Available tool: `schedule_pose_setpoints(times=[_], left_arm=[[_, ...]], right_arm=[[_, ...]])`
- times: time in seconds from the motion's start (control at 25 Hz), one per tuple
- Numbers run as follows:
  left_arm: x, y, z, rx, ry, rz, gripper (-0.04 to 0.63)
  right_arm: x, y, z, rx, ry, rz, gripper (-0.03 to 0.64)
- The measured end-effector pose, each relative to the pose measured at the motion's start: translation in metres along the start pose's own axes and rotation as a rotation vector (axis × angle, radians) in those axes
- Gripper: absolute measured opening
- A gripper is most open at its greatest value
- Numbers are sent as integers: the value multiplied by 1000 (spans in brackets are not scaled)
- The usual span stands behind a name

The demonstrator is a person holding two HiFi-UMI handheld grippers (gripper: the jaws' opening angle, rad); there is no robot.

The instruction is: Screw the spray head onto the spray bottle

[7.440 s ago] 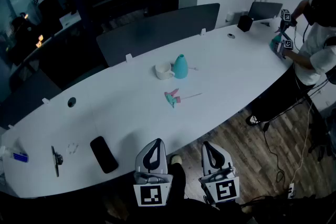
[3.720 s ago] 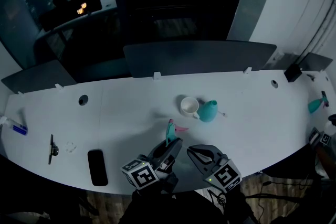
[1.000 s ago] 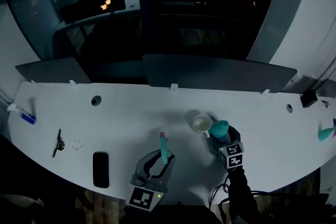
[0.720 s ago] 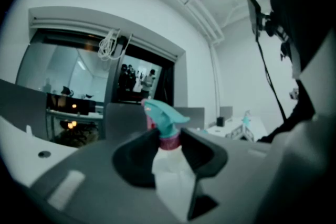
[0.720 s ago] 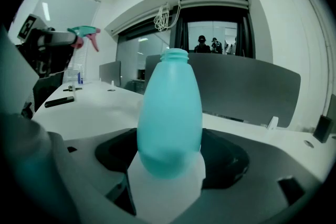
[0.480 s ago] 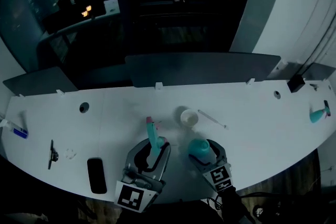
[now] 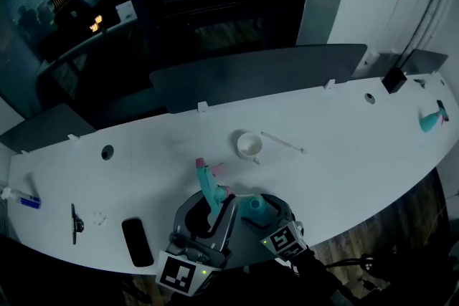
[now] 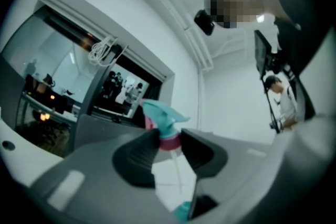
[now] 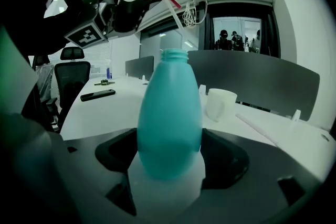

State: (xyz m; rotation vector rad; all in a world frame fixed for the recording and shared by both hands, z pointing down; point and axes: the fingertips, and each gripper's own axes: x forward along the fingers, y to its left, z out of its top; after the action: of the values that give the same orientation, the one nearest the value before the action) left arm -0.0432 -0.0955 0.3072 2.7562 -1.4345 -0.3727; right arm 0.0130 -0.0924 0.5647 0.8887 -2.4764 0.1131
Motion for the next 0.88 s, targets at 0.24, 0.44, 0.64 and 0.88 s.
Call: schedule_pose_setpoints(times=[0.24,0.44,0.64,0.88], left_arm=[[-4,-9,-4,6,36,-16,135],[-5,-22,-17,66,102,-71,135],[-3,-26,-45,76,173,-79,135],[11,-48,-97,214,300,-134,135]], right_arm=[[1,-1,-4,3,-15,-7,365],[1,-1,-3,7,-21,-4,365],[1,-1,-3,9,-20,-1,365],[2,-1,-3,15,-25,6,365]])
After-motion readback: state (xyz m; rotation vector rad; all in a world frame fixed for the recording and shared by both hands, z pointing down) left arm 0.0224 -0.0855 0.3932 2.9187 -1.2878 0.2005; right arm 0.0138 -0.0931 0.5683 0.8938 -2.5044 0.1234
